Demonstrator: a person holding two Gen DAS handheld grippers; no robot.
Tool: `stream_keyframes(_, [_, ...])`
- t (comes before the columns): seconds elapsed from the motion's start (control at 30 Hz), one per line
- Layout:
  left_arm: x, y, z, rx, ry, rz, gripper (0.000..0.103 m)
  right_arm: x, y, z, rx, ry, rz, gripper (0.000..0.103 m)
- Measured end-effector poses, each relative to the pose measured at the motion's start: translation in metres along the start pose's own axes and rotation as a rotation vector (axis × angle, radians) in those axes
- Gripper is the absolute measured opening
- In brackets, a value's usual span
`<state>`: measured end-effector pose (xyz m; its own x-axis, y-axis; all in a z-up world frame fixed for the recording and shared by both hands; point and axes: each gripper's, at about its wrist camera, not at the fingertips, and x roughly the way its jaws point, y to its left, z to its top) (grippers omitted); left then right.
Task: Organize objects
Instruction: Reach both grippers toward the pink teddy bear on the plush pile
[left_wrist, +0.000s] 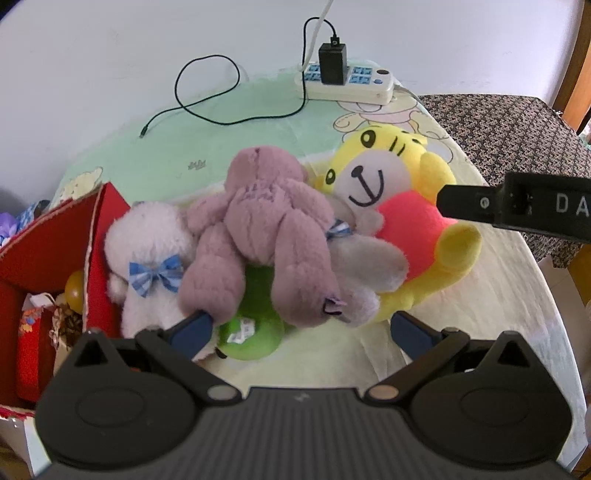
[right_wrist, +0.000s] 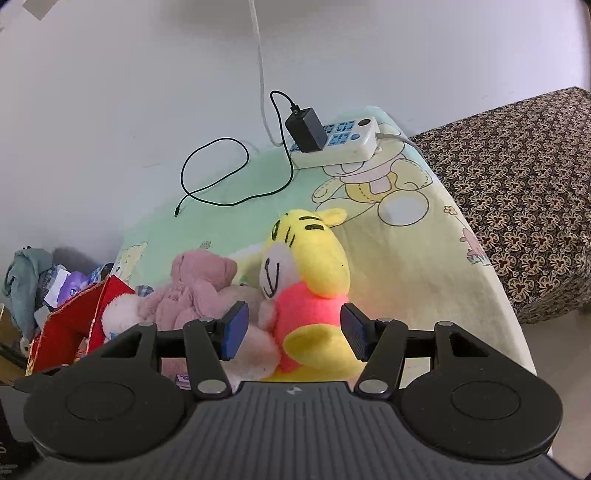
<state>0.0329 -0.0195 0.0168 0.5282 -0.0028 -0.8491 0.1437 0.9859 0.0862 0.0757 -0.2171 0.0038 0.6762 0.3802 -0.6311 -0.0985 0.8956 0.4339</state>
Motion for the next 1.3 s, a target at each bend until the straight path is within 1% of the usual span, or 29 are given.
stream_keyframes(0.13, [0.000,0.006,-0.002,-0.009,0.010,-0.022,0.102,0.001,0.004,0.001,-0.015,0.002,0.025,0.059])
stream_keyframes(0.23, [-0.005,0.016,-0.010,-0.018,-0.001,-0.058,0.102,0.002,0.010,0.003,-0.042,-0.007,0.053,0.058])
stream_keyframes(0.3, [-0.013,0.025,-0.017,-0.026,-0.023,-0.093,0.102,0.003,0.015,0.004,-0.073,-0.011,0.076,0.054])
stream_keyframes(0.43, [-0.026,0.034,-0.025,-0.014,-0.082,-0.114,0.098,0.014,0.027,0.003,-0.122,0.011,0.122,0.046])
stream_keyframes(0.57, [-0.033,0.039,-0.017,-0.025,-0.142,-0.147,0.096,0.030,0.036,0.003,-0.121,0.057,0.194,0.045])
stream_keyframes(0.63, [-0.029,0.036,-0.010,-0.011,-0.161,-0.130,0.097,0.040,0.039,0.005,-0.087,0.095,0.254,0.045])
stream_keyframes(0.67, [-0.023,0.034,-0.007,-0.006,-0.156,-0.106,0.097,0.047,0.040,0.007,-0.069,0.111,0.277,0.046])
stream_keyframes(0.7, [-0.018,0.035,-0.004,-0.009,-0.148,-0.101,0.097,0.054,0.042,0.006,-0.054,0.129,0.281,0.046])
stream_keyframes(0.73, [-0.011,0.038,-0.001,-0.019,-0.132,-0.107,0.097,0.061,0.043,0.006,-0.045,0.151,0.282,0.049])
stream_keyframes(0.8, [0.002,0.045,0.002,-0.047,-0.094,-0.106,0.095,0.077,0.048,0.002,-0.039,0.206,0.300,0.053])
stream_keyframes(0.83, [0.007,0.048,0.003,-0.057,-0.078,-0.114,0.093,0.081,0.050,-0.001,-0.033,0.218,0.299,0.055])
stream_keyframes(0.9, [0.013,0.053,0.005,-0.078,-0.062,-0.140,0.090,0.085,0.053,-0.005,-0.036,0.230,0.298,0.050])
stream_keyframes(0.93, [0.015,0.054,0.006,-0.083,-0.062,-0.147,0.086,0.085,0.054,-0.006,-0.048,0.223,0.293,0.044])
stream_keyframes(0.97, [0.016,0.054,0.007,-0.083,-0.059,-0.151,0.082,0.084,0.054,-0.006,-0.056,0.216,0.300,0.034])
stream_keyframes(1.0, [0.018,0.054,0.007,-0.084,-0.055,-0.154,0.080,0.082,0.053,-0.006,-0.047,0.218,0.314,0.028])
stream_keyframes(1.17, [0.009,0.051,0.002,-0.073,-0.078,-0.186,0.074,0.070,0.037,-0.004,-0.009,0.203,0.342,0.025])
stream_keyframes(1.3, [-0.009,0.044,-0.006,-0.035,-0.114,-0.196,0.074,0.053,0.035,-0.007,-0.020,0.167,0.355,0.025])
